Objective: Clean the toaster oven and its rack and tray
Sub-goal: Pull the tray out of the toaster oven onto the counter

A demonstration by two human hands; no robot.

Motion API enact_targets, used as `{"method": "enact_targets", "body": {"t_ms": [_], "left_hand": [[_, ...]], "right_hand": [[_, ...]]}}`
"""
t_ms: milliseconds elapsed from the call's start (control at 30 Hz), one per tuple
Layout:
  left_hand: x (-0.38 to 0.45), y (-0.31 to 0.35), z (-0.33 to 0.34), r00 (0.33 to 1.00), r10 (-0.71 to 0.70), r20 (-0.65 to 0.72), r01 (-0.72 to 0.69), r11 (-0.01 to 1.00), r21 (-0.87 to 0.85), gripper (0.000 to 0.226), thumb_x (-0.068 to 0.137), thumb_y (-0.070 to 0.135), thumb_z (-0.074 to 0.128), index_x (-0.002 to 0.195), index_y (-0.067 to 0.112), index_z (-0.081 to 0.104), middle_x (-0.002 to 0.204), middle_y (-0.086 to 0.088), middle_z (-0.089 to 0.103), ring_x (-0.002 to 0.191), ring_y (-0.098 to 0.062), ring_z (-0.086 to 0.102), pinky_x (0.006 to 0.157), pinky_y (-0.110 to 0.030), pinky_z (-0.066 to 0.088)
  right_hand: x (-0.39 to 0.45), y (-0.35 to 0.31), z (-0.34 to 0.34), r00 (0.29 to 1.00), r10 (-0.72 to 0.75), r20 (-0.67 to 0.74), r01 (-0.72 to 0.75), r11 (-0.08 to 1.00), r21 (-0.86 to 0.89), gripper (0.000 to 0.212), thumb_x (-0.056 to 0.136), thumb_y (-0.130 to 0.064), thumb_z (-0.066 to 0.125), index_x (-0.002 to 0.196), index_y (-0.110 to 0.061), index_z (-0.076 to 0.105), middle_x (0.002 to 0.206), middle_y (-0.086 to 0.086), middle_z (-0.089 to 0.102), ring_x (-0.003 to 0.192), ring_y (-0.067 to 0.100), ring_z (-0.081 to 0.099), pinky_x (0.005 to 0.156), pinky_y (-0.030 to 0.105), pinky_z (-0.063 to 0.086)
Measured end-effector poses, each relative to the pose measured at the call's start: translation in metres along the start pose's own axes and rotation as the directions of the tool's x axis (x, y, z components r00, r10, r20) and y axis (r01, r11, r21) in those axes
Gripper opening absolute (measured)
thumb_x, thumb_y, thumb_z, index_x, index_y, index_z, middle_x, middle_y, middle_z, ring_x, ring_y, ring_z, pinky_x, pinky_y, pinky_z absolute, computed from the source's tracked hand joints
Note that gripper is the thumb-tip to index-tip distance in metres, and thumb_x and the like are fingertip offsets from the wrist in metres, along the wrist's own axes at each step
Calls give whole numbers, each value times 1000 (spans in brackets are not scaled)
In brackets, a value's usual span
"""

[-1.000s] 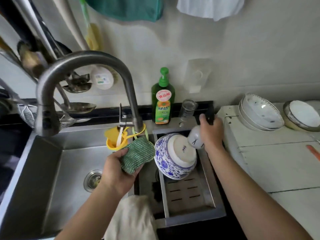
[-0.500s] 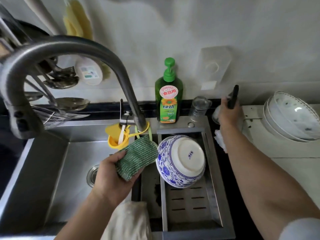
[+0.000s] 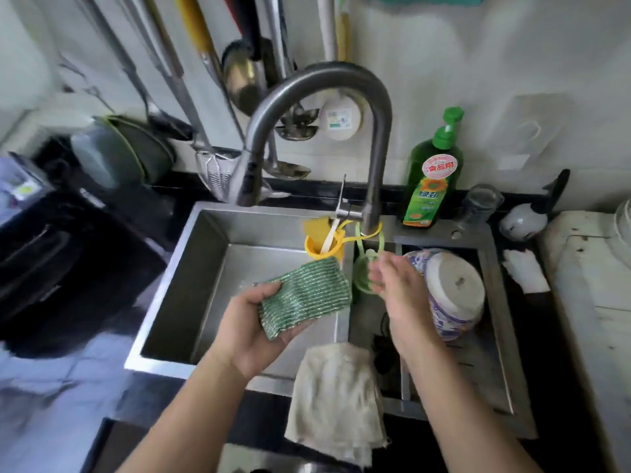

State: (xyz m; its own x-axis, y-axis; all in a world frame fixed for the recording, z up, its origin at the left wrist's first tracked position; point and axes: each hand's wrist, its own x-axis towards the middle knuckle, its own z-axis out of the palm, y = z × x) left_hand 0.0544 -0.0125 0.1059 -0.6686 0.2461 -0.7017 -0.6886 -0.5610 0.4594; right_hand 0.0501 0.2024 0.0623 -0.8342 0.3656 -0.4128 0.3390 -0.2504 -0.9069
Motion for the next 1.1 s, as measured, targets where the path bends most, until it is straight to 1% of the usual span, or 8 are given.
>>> {"method": "enact_targets", "body": {"t_ms": [133,300,433,600,733,867,1000,1100], "left_hand": [[-45,27,-67,998,-13,-62,16,998,54,43,96,11,47,132,-4,66,131,-23,67,105,-35,68,103,-49,49],[-75,43,-140,970,149,-194,-108,972,208,31,108,10,42,114,-1,70,106,-18,77,86,-26,75,80,-38,61],[-90,61,-185,954,236,-186,-235,972,27,33,109,29,50,113,3,70,103,-15,77,93,-25,75,84,-37,58],[-127,84,-230,968,250,-15,-250,968,16,38,111,31,45,138,13,64,133,-8,70,128,-22,63,117,-44,42],[-136,132,-266,957,255,-135,-269,959,-94,41,106,40,55,122,5,69,103,-11,77,103,-27,72,101,-44,53],[-136,136,-268,960,256,-115,-260,965,-23,42,110,37,48,132,5,65,125,-10,72,124,-21,64,115,-40,44],[-128,160,-276,953,264,-151,-281,953,-111,37,108,38,52,124,8,66,103,-9,72,96,-21,68,84,-37,54],[-119,155,-266,947,282,-156,-293,955,-49,36,109,37,48,116,9,69,105,-9,74,101,-18,69,92,-35,53]], "right_hand": [[-66,22,82,711,343,614,-515,848,124,31,99,-26,54,118,-6,68,118,15,70,108,26,67,95,41,54],[-121,61,164,956,100,277,24,910,-413,21,94,-21,62,81,-8,70,88,15,73,78,22,65,73,39,52],[-217,99,262,896,-157,416,353,819,-452,26,100,-26,49,115,-32,70,105,-14,71,99,3,64,87,18,49],[-221,96,318,943,-164,288,274,876,-397,29,99,-17,54,91,-37,73,81,-19,72,86,9,66,76,22,52],[-277,102,354,839,-122,530,335,884,-327,38,102,-7,48,130,-25,65,129,-14,63,120,-2,56,103,14,44],[-235,100,374,900,-129,415,335,816,-471,33,94,-23,49,108,-43,71,98,-12,74,99,11,68,89,37,56],[-263,112,377,816,-157,557,429,809,-402,38,102,-22,50,131,-45,59,123,-22,64,111,-7,59,101,19,45],[-234,101,381,869,-167,466,390,811,-436,33,99,-18,51,110,-42,72,100,-17,73,96,4,67,86,26,55]]}}
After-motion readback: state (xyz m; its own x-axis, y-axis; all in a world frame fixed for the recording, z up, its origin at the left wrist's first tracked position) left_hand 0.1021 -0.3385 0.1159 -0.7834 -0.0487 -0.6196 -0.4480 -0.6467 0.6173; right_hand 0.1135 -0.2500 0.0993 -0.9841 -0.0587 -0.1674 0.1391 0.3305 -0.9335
